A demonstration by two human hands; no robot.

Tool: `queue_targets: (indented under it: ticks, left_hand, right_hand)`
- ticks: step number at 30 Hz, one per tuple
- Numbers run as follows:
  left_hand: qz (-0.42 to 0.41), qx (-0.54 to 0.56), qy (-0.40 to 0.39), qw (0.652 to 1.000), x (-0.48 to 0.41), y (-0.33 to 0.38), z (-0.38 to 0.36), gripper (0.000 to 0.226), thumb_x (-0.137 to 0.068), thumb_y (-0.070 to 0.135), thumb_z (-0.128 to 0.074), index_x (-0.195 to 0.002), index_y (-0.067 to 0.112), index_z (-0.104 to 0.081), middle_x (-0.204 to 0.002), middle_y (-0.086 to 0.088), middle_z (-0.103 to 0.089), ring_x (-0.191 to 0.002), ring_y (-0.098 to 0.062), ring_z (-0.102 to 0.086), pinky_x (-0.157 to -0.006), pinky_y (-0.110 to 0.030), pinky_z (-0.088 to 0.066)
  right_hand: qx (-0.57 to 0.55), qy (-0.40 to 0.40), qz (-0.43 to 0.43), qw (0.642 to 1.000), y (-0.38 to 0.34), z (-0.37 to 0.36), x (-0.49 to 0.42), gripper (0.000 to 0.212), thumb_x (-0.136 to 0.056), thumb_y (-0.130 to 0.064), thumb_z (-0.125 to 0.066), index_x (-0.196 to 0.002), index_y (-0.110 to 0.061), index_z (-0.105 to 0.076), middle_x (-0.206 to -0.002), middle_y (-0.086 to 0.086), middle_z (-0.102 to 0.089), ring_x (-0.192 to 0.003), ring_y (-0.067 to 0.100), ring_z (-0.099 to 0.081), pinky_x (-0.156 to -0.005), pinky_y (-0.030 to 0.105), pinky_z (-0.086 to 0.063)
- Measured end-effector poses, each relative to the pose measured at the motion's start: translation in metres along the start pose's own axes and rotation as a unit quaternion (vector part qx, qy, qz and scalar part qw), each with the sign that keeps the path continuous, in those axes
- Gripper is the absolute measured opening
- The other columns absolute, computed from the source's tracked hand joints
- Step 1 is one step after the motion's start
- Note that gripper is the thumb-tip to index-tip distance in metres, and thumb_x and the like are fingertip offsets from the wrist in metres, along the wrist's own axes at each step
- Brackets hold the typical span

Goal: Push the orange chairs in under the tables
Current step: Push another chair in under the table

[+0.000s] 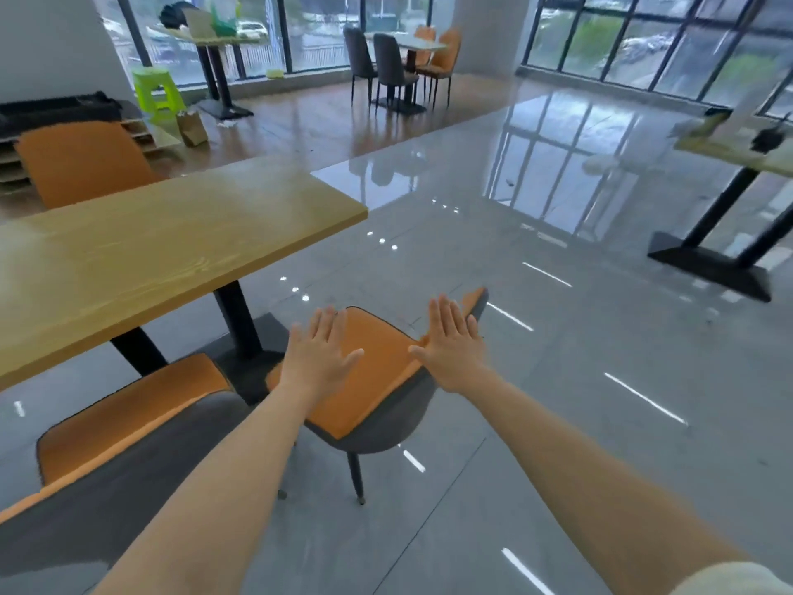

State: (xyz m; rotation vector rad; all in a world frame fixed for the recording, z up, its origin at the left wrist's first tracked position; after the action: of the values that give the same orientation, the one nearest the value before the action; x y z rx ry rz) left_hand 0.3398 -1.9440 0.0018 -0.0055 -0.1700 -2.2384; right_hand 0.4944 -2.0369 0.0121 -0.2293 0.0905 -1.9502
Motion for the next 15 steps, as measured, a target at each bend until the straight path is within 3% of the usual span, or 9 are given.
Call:
queue_targets:
  ticks: [8, 15]
  left_hand:
    - [-0.014, 0.007, 0.009, 1.0, -0.057, 0.133, -0.004, 0.07, -0.096, 0.054, -0.022, -0.15, 0.016, 0.001, -0.16, -0.006, 0.001, -0.148, -0.022, 0.001, -0.118, -0.048, -0.007]
    - [-0.014, 0.001, -0.017, 1.0, -0.092, 0.169, -0.029, 0.076, -0.093, 0.059, -0.025, -0.15, 0.017, 0.003, -0.16, -0.005, 0.0, -0.148, -0.022, 0.003, -0.119, -0.046, -0.004]
  right_hand:
    - [-0.005, -0.003, -0.021, 1.0, 0.141, 0.043, 0.01, 0.077, -0.098, -0.049, -0.028, -0.147, -0.012, 0.019, -0.158, 0.008, 0.02, -0.147, 0.023, 0.015, -0.119, 0.041, 0.006]
    - [0.001, -0.057, 0.046, 0.997, 0.176, 0.037, -0.035, 0.084, -0.096, -0.05, -0.035, -0.147, -0.011, 0.019, -0.158, 0.009, 0.019, -0.147, 0.024, 0.013, -0.119, 0.041, 0.004]
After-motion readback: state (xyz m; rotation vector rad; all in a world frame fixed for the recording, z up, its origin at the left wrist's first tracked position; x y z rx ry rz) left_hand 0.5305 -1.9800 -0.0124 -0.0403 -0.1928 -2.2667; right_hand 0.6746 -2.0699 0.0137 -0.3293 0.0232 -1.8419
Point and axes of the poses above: each hand's wrist, its own x-axis away from the middle knuckle, its own z-axis out of the back of the hand, y = z × x, the point moved 10 cm from there along -x, towards the middle knuckle
